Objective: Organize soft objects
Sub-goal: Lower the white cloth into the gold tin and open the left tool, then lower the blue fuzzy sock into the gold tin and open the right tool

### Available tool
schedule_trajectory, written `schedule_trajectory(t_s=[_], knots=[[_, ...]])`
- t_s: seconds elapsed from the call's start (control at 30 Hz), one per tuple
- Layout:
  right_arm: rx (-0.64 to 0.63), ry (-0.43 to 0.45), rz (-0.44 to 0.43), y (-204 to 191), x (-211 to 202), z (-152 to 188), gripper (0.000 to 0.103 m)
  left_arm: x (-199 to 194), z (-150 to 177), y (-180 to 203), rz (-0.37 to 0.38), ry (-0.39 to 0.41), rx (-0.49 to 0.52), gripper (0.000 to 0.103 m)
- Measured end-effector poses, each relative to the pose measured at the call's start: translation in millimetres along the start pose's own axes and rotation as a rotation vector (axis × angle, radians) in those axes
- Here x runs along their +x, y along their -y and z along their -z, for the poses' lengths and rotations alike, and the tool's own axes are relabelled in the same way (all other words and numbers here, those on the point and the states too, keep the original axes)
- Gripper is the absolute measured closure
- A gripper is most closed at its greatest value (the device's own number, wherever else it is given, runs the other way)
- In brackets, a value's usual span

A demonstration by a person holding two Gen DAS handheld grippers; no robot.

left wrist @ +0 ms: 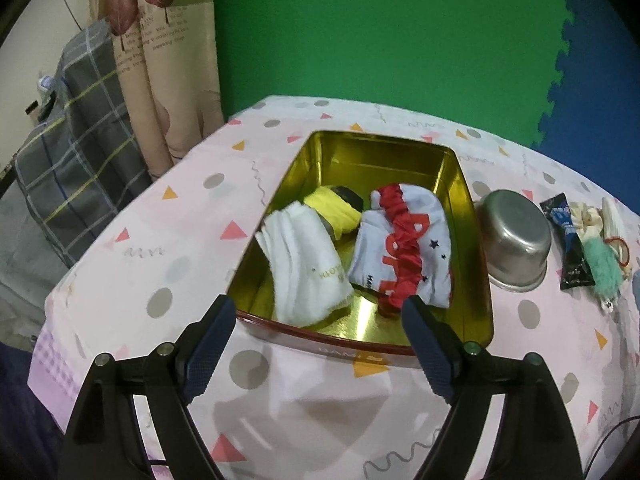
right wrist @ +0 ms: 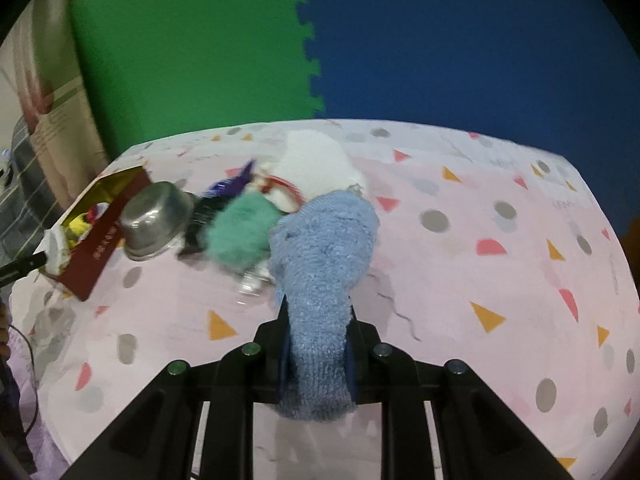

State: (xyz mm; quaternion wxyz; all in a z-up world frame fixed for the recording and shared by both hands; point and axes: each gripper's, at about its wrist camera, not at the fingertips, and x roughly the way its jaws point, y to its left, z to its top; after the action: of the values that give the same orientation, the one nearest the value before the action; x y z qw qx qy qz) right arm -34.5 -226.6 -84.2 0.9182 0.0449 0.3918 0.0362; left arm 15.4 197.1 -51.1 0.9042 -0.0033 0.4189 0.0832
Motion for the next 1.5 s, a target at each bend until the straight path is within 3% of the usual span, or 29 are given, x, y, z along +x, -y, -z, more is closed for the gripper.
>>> schedule_trajectory(t_s=[0.27,0.37,0.53,0.87,1.13,1.5], knots=[[-0.09,0.019,-0.11,-65.7,0.5,-28.8,0.082,1.7,-3.2,-26.6,-0.021,-0.004,-0.109,0.017],[-0.125,0.021,-0.162,-94.6,5.1,-41.9,0.083,2.5,-4.2,-37.8,-0.073,0.005,-0.15,0.016],[-0.2,0.01,-0.262,-152.4,16.1,-58.3,0.083,4.9,-5.4,-49.2,-0.128,0.01,-0.161,0.013],[-0.313,-0.044,-0.395,-252.1,47.8,-76.4,0.082,8.0,-5.6,-58.2,-0.167,0.009,-0.171,0.013],[-0.377,-0.077,-0.402,-302.8,73.5,-84.8,0.082,7.5,-5.2,-60.2,-0.155,0.008,-0.18,0.012],[-0.338,-0.142,-0.399,-316.7,105.0,-82.0,0.078,8.3,-6.2,-54.5,-0.147,0.014,-0.155,0.012]])
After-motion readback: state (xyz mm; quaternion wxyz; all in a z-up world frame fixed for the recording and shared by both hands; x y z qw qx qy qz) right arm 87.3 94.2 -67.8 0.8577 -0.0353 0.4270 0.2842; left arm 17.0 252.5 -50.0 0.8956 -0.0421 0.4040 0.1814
